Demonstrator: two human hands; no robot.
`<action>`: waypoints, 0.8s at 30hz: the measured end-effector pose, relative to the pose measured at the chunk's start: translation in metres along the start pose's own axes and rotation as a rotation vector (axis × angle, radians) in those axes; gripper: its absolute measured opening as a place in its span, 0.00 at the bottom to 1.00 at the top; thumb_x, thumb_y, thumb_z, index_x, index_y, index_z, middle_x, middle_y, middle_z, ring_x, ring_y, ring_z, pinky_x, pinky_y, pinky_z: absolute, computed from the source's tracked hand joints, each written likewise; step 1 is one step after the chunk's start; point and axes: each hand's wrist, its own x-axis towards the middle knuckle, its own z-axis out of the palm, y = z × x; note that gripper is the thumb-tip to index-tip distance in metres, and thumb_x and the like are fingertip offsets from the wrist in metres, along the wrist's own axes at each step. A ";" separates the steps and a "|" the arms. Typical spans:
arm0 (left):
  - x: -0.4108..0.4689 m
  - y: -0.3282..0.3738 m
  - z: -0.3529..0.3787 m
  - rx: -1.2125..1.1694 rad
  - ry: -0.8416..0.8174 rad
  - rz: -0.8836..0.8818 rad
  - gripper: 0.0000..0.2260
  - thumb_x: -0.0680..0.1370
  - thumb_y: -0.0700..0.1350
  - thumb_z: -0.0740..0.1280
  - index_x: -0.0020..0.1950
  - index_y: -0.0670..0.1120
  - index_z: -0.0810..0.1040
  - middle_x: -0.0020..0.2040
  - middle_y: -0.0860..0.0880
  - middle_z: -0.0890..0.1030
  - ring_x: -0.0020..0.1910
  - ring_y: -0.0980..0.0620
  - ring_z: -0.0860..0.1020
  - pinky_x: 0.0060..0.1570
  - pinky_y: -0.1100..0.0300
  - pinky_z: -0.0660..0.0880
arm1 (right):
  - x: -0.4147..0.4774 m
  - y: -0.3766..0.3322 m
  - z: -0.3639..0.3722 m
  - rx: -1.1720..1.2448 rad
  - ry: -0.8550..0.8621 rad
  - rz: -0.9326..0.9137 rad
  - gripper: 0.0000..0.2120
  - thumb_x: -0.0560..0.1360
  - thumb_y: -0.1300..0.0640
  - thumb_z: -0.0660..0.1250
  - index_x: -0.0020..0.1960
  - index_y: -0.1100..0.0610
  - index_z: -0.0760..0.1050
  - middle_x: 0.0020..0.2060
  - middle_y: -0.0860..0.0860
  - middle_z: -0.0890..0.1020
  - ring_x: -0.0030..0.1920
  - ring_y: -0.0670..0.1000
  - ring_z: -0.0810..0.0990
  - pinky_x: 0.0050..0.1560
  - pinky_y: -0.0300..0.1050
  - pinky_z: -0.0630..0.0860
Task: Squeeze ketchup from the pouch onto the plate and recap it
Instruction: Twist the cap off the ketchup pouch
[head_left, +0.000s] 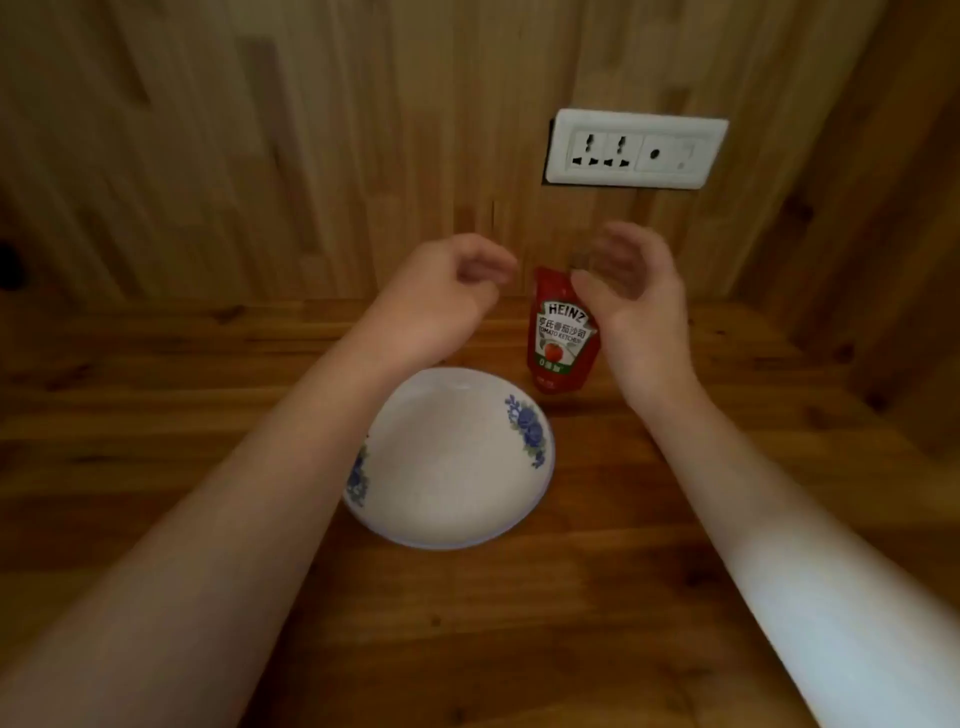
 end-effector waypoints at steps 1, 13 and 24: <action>0.000 -0.001 0.000 -0.007 0.002 -0.007 0.13 0.79 0.36 0.64 0.58 0.51 0.80 0.53 0.54 0.83 0.57 0.56 0.81 0.61 0.57 0.77 | 0.000 0.003 0.001 0.049 -0.014 0.072 0.19 0.78 0.62 0.73 0.68 0.55 0.75 0.63 0.53 0.81 0.64 0.49 0.80 0.65 0.43 0.77; -0.003 0.003 -0.012 0.001 -0.015 0.006 0.13 0.80 0.39 0.65 0.60 0.53 0.81 0.54 0.56 0.84 0.56 0.61 0.80 0.58 0.64 0.74 | -0.005 0.010 0.018 0.023 -0.103 0.197 0.04 0.83 0.50 0.68 0.51 0.48 0.81 0.46 0.48 0.87 0.46 0.46 0.87 0.37 0.36 0.81; -0.002 0.016 -0.041 0.015 0.097 0.141 0.11 0.80 0.39 0.67 0.60 0.49 0.81 0.54 0.51 0.85 0.56 0.54 0.82 0.58 0.65 0.77 | 0.025 -0.039 0.015 0.104 -0.209 0.101 0.08 0.82 0.54 0.69 0.44 0.46 0.81 0.36 0.42 0.87 0.38 0.41 0.87 0.36 0.34 0.79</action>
